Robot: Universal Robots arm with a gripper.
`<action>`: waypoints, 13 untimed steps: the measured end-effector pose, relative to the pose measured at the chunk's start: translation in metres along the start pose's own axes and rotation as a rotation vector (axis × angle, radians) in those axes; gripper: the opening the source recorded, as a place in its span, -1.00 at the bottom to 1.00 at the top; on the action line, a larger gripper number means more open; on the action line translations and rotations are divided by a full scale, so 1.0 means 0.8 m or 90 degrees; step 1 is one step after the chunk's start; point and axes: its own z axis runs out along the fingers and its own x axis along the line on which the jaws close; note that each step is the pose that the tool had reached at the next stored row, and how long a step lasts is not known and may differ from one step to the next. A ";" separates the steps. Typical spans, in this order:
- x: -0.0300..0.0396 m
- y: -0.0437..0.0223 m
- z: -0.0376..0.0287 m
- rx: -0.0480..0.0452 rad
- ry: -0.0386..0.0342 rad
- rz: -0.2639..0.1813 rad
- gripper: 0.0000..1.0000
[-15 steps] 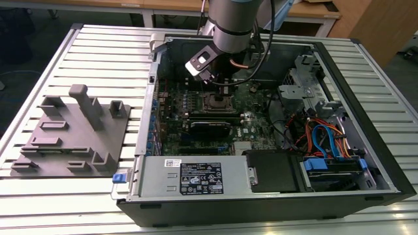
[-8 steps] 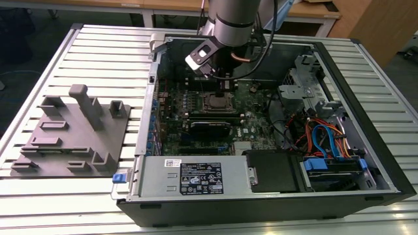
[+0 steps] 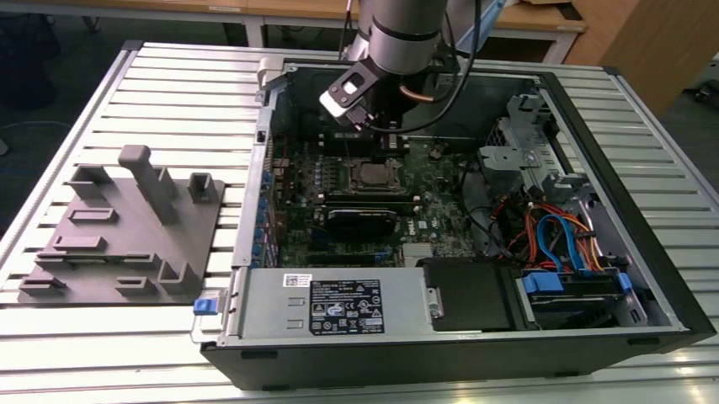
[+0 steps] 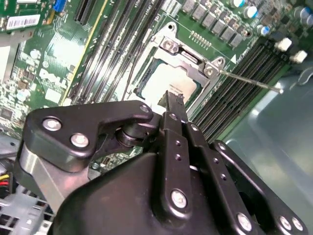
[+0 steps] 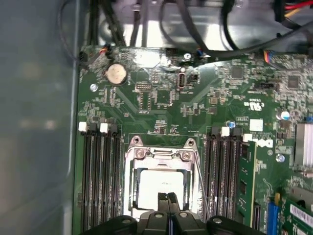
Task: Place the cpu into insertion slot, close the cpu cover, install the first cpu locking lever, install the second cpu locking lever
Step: 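Install the first cpu locking lever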
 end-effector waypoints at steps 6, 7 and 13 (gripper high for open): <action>0.0000 0.0000 0.0007 0.0013 -0.0014 -0.068 -0.80; 0.0000 0.0000 0.0008 0.0015 -0.0016 -0.080 -0.80; -0.0001 0.0000 0.0009 0.0020 -0.0020 -0.109 -0.80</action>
